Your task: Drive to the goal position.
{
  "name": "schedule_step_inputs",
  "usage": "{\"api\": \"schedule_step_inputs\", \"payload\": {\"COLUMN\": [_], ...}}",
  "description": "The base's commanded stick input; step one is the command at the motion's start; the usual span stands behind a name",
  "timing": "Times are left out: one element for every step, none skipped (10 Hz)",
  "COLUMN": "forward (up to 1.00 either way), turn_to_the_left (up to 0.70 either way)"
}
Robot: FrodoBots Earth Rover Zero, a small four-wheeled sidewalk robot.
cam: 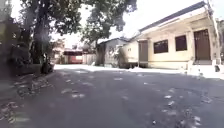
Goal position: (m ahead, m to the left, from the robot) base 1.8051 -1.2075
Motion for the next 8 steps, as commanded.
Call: {"api": "schedule_step_inputs", "payload": {"forward": [0.7,0.7,0.7,0.7,0.7,0.7,0.7,0.7], "turn_to_the_left": [0.0,0.0,0.0,0.0,0.0,0.0,0.0,0.0]}}
